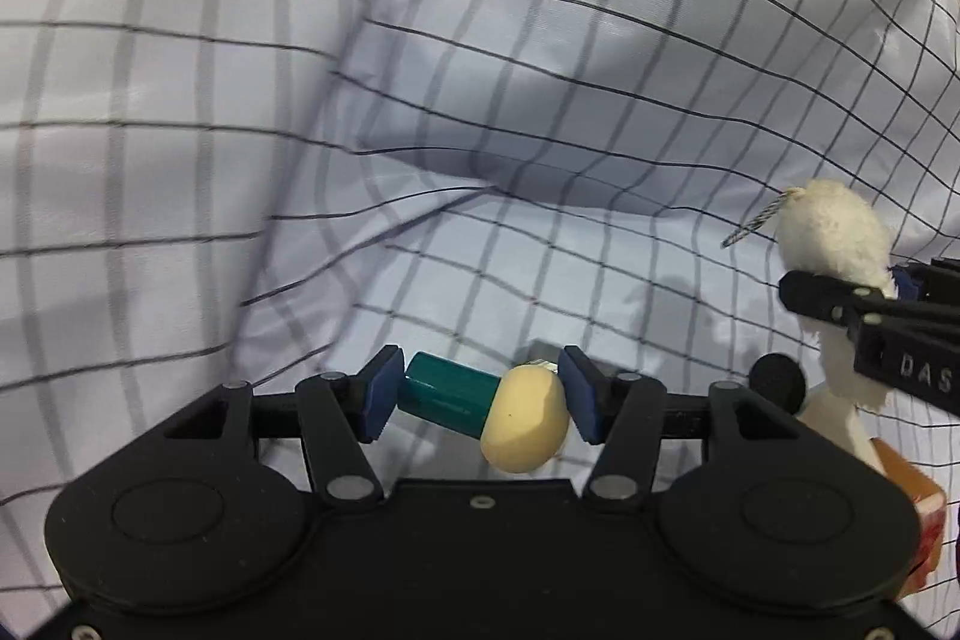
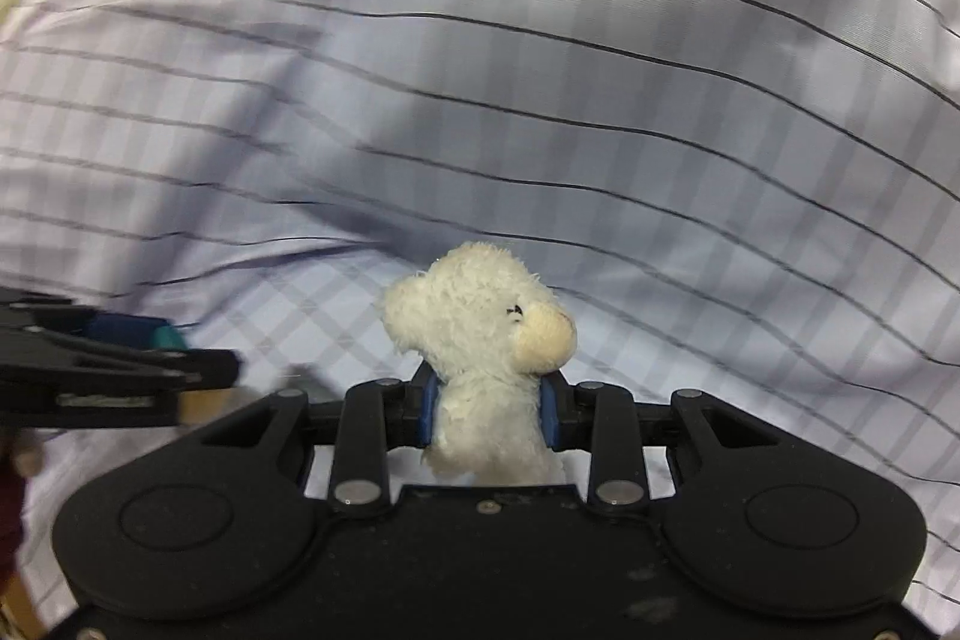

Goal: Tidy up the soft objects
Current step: 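Carry the lamb and sponge applicator with both tools over the woven basket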

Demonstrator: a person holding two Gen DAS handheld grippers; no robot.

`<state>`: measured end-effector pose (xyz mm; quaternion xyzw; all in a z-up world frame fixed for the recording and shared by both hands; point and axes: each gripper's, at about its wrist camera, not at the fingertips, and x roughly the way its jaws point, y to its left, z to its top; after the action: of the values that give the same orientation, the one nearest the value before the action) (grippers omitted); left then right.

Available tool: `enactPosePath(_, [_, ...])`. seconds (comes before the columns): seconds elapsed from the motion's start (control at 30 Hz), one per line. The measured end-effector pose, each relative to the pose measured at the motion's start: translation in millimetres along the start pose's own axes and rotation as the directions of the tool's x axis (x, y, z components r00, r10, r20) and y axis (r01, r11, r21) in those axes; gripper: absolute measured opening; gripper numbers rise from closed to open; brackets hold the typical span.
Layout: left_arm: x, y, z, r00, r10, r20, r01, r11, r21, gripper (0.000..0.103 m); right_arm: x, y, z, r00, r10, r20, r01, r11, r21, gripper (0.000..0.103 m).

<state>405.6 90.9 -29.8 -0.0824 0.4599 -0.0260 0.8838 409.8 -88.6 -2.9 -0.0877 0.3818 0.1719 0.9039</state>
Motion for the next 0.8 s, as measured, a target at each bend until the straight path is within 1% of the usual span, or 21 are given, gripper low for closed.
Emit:
enactPosePath(0.1, [-11.2,15.1,-8.9,1.000,0.029,0.008,-0.029,0.999,-0.026,0.054,-7.1,30.9,-3.9,0.998,0.069,0.005,-0.069,0.997,-0.033,0.031])
enactPosePath(0.23, [-28.0,36.5,-24.8,0.997,0.070,0.021,-0.069,0.996,-0.064,0.054,-23.4,69.2,-15.5,0.987,0.159,0.012,-0.158,0.985,-0.064,0.031])
enactPosePath(0.37, [-50.1,56.7,-41.8,0.997,0.073,0.029,-0.069,0.990,-0.122,0.054,-45.6,99.9,-32.7,0.972,0.236,0.011,-0.234,0.968,-0.088,0.031])
enactPosePath(0.4, [-56.1,60.2,-46.5,0.997,0.072,0.032,-0.067,0.988,-0.136,0.054,-56.4,105.4,-41.8,0.967,0.254,0.011,-0.252,0.963,-0.094,0.031])
enactPosePath(0.53, [-86.6,63.0,-65.8,0.995,0.078,0.057,-0.069,0.988,-0.140,0.054,-94.7,117.9,-72.8,0.948,0.317,0.009,-0.315,0.943,-0.108,0.031])
enactPosePath(0.63, [-108.1,56.9,-80.6,0.996,0.054,0.064,-0.045,0.990,-0.132,0.054,-124.2,121.0,-97.3,0.934,0.356,0.009,-0.354,0.931,-0.091,0.031])
enactPosePath(0.8, [-138.4,36.9,-110.3,0.998,-0.017,0.052,0.021,0.996,-0.085,0.054,-171.0,113.7,-143.8,0.931,0.364,0.024,-0.363,0.930,-0.052,0.031])
